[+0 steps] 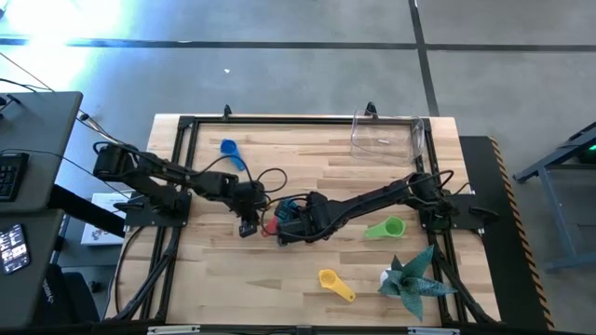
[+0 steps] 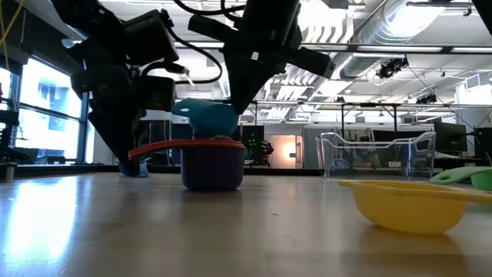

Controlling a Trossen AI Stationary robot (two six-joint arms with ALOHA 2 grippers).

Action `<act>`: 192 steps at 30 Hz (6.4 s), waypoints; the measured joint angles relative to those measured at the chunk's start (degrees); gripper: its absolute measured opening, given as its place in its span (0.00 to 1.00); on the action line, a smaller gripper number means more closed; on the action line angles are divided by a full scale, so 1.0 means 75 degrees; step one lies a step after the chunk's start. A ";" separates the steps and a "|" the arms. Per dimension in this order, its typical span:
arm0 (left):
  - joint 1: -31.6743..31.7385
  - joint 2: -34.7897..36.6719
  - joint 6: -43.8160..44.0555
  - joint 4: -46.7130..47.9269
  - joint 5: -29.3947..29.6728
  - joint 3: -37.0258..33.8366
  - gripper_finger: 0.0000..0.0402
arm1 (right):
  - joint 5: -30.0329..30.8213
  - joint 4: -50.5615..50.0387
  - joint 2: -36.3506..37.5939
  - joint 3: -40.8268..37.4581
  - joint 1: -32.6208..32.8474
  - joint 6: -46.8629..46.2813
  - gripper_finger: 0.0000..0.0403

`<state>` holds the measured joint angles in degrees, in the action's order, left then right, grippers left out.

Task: Nest measuring cups in basket
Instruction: Stack the light blue measuring cup on top of the red measuring cup

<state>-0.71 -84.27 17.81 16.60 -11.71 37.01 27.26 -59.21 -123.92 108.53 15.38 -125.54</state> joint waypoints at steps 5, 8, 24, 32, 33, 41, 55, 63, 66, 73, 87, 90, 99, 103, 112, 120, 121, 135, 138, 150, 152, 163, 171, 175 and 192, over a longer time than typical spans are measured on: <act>-0.0140 0.0000 0.0120 -0.0231 -0.0002 -0.0001 0.25 | 0.0024 -0.0007 -0.0003 -0.0002 0.0005 0.0000 0.00; -0.0253 0.0000 0.0149 -0.0281 0.0001 0.0001 0.25 | 0.0027 -0.0007 -0.0003 -0.0003 0.0005 -0.0001 0.00; -0.0674 -0.0184 0.0218 -0.1128 0.0027 0.0007 0.25 | 0.0168 0.0073 -0.0006 -0.0007 0.0005 0.0000 0.00; -0.0842 -0.0184 0.0215 -0.1589 0.0036 0.0007 0.25 | 0.0170 0.0070 -0.0006 -0.0009 0.0005 0.0000 0.00; -0.0867 -0.0184 0.0211 -0.1657 0.0036 0.0007 0.25 | 0.0170 0.0069 -0.0006 -0.0006 0.0005 0.0000 0.00; -0.0880 -0.0184 0.0069 -0.2116 0.0028 0.0007 0.25 | 0.0181 0.0038 -0.0006 -0.0006 0.0005 0.0000 0.00; -0.0755 0.0393 -0.0047 -0.0886 -0.0480 0.0179 0.25 | 0.0146 -0.0077 -0.0009 -0.0009 0.0049 0.0000 0.00; -0.0757 0.2039 -0.0083 0.0449 0.0131 0.0359 0.25 | 0.0124 0.0002 -0.0009 -0.0009 0.0212 0.0001 0.00; -0.0757 0.2837 -0.0356 0.0920 0.0573 0.0415 0.25 | 0.0137 0.0030 -0.0009 -0.0008 0.0231 0.0003 0.00; -0.0757 0.4596 -0.1413 0.1690 0.1120 0.0546 0.25 | 0.0188 0.0579 -0.0009 -0.0009 0.0229 0.0045 0.00; -0.0757 0.6489 -0.2263 0.3111 0.1149 0.0587 0.25 | 0.0230 0.1353 -0.0009 0.0067 0.0203 -0.0157 0.00; -0.0757 0.6565 -0.2265 0.3292 0.1184 0.0584 0.25 | 0.0067 0.1168 -0.0009 0.0073 0.0155 -0.0262 0.00; -0.0757 0.6597 -0.2466 0.3579 0.1211 0.0584 0.25 | -0.0495 0.0645 -0.0009 0.0073 -0.0068 -0.0277 0.00; -0.0757 0.6595 -0.2466 0.3590 0.1248 0.0584 0.25 | -0.0696 0.0274 -0.0009 0.0073 -0.0131 -0.0289 0.00; -0.0757 0.6595 -0.2470 0.3587 0.1383 0.0581 0.25 | -0.0912 0.0137 -0.0009 0.0073 -0.0243 -0.0276 0.00; -0.0757 0.6595 -0.2469 0.3584 0.1432 0.0578 0.25 | -0.1114 0.0065 -0.0009 0.0020 -0.0319 -0.0224 0.00; -0.0757 0.6595 -0.2469 0.3584 0.1432 0.0578 0.25 | -0.1136 0.0051 -0.0009 0.0020 -0.0319 -0.0221 0.00; -0.0757 0.6595 -0.2469 0.3584 0.1432 0.0578 0.25 | -0.1147 -0.0042 -0.0009 0.0012 -0.0319 -0.0198 0.00; -0.0757 0.6595 -0.2469 0.3582 0.1432 0.0578 0.25 | -0.1111 -0.0039 -0.0009 0.0012 -0.0319 -0.0195 0.00; -0.0757 0.6595 -0.2469 0.3584 0.1429 0.0578 0.25 | -0.1194 -0.0035 -0.0009 0.0009 -0.0319 0.0003 0.00; -0.0759 0.6595 -0.2469 0.3583 0.1429 0.0578 0.25 | -0.1197 -0.0038 -0.0009 0.0009 -0.0319 0.0012 0.00; -0.0759 0.6595 -0.2427 0.3582 0.1429 0.0575 0.25 | -0.1195 0.0093 -0.0009 0.0009 -0.0348 0.0119 0.20; -0.0760 0.6595 -0.2388 0.3582 0.1429 0.0575 0.25 | -0.2356 0.0186 -0.0009 0.0221 -0.0270 0.0611 0.22; -0.0760 0.6590 -0.2388 0.3582 0.1429 0.0575 0.25 | -0.2547 0.0631 -0.0009 0.0189 -0.0023 0.0573 0.22; -0.0759 0.6586 -0.2321 0.3548 0.1441 0.0415 0.25 | -0.1949 0.1262 -0.0015 -0.0885 0.0366 -0.0380 0.22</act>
<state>-6.41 -34.87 0.40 43.21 -0.91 40.12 12.64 -49.75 -124.03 101.89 18.13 -128.39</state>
